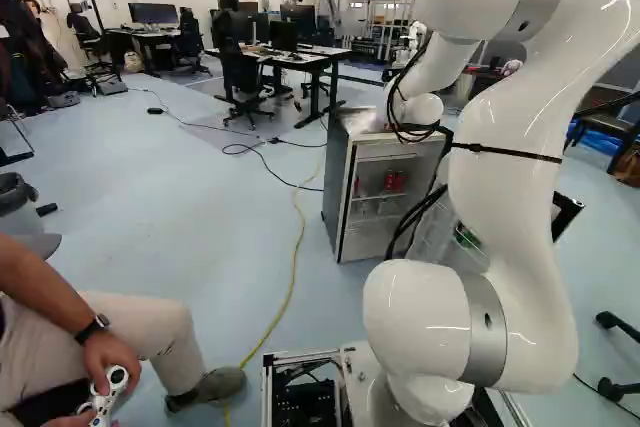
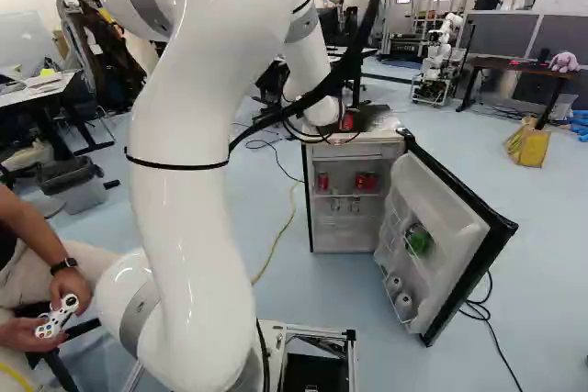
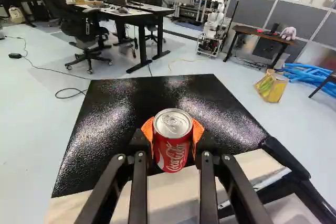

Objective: Grab a drink from the fridge

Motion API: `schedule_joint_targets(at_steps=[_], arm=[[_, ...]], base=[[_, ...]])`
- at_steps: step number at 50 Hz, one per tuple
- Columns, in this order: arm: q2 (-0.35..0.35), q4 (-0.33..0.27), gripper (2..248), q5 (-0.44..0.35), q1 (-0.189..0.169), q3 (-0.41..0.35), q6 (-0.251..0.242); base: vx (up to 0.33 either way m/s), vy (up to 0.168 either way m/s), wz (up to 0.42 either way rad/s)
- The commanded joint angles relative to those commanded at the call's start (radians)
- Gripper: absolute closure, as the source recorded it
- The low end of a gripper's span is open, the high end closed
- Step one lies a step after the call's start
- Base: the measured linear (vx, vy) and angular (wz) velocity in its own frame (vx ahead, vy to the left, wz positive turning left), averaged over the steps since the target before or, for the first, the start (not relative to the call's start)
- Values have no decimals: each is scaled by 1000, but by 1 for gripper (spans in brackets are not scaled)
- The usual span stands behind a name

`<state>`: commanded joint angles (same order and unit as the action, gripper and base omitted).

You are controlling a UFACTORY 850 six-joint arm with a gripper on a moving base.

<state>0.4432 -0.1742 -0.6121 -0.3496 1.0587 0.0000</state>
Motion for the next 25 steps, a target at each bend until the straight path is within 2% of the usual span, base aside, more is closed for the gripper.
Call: schedule_joint_targets(at_steps=[25], arm=[[46, 27, 158, 36, 9, 58, 0]], base=[[0, 0, 0]])
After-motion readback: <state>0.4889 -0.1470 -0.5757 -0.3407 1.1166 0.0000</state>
